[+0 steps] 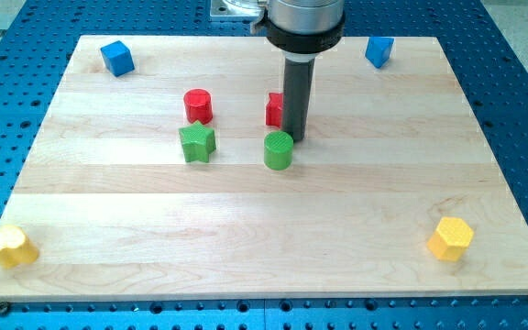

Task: Push the green circle towards the green star

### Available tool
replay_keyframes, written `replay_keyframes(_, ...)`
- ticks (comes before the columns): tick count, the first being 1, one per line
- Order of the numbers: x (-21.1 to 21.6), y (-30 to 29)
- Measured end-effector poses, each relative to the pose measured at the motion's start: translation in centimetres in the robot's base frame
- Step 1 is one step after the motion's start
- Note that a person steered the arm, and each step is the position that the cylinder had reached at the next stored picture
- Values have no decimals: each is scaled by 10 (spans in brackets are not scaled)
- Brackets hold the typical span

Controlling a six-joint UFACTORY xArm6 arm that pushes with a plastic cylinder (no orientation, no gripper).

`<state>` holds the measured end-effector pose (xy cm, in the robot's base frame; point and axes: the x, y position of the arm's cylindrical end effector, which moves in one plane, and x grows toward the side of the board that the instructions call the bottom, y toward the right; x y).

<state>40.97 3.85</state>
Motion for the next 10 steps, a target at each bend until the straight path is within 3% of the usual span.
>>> replay_keyframes(2, -4, -5)
replay_keyframes(3, 1, 31)
replay_keyframes(4, 39, 61)
replay_keyframes(5, 103, 15)
replay_keyframes(6, 113, -2)
replay_keyframes(8, 54, -1)
replay_keyframes(10, 77, 13)
